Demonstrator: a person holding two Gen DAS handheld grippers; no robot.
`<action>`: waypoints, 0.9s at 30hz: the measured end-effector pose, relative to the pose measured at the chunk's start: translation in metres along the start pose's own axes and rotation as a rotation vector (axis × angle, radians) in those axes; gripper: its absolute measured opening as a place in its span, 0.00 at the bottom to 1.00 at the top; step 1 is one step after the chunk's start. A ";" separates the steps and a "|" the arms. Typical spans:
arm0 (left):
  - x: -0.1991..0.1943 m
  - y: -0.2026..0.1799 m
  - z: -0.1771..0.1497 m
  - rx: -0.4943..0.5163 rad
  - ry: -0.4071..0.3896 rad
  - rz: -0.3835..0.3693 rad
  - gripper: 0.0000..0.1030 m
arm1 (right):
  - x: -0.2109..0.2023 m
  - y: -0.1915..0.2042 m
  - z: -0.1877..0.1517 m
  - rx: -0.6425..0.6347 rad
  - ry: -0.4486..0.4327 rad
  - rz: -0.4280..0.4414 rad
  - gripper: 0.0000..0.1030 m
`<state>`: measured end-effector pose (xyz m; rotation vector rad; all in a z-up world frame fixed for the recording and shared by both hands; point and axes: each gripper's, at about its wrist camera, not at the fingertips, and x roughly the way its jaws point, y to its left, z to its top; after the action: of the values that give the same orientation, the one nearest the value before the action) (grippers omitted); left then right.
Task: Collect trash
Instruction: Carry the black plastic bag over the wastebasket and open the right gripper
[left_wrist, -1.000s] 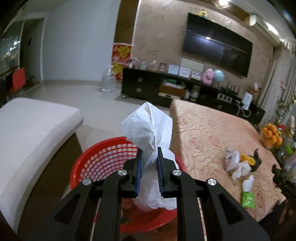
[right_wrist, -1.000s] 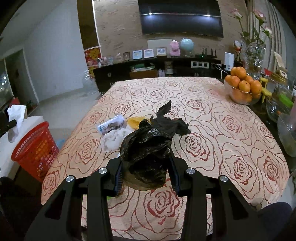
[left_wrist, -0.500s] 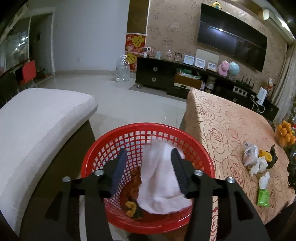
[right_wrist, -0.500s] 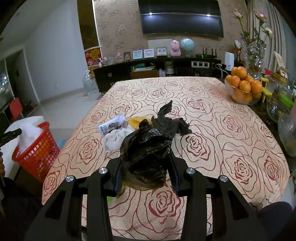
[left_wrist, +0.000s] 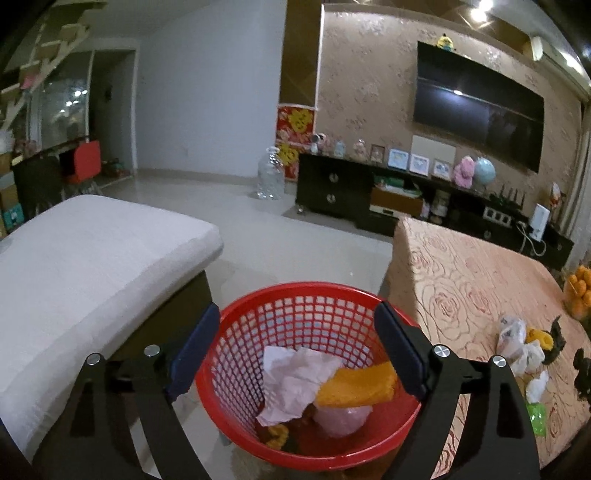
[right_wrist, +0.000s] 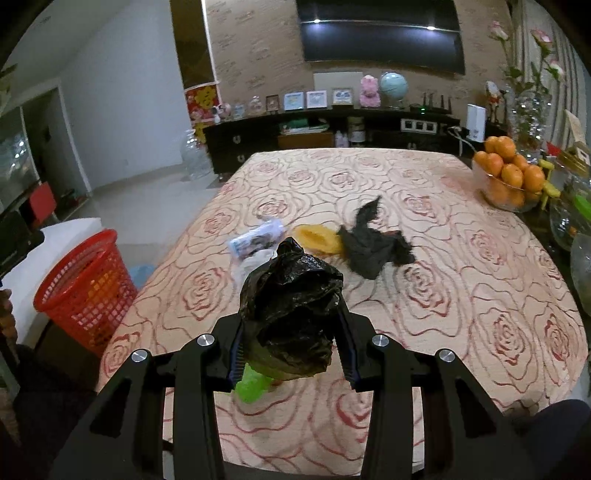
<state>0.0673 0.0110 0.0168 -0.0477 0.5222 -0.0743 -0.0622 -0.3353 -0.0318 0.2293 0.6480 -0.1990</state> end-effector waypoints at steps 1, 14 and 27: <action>0.000 0.002 0.001 -0.006 -0.004 0.010 0.80 | 0.001 0.006 0.001 -0.008 0.004 0.008 0.38; -0.008 0.035 0.006 -0.110 -0.044 0.081 0.80 | 0.019 0.110 0.023 -0.135 0.044 0.175 0.38; -0.006 0.049 0.006 -0.155 -0.037 0.095 0.80 | 0.058 0.214 0.047 -0.193 0.087 0.322 0.38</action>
<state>0.0676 0.0605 0.0217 -0.1754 0.4923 0.0596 0.0640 -0.1498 0.0009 0.1538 0.7024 0.1832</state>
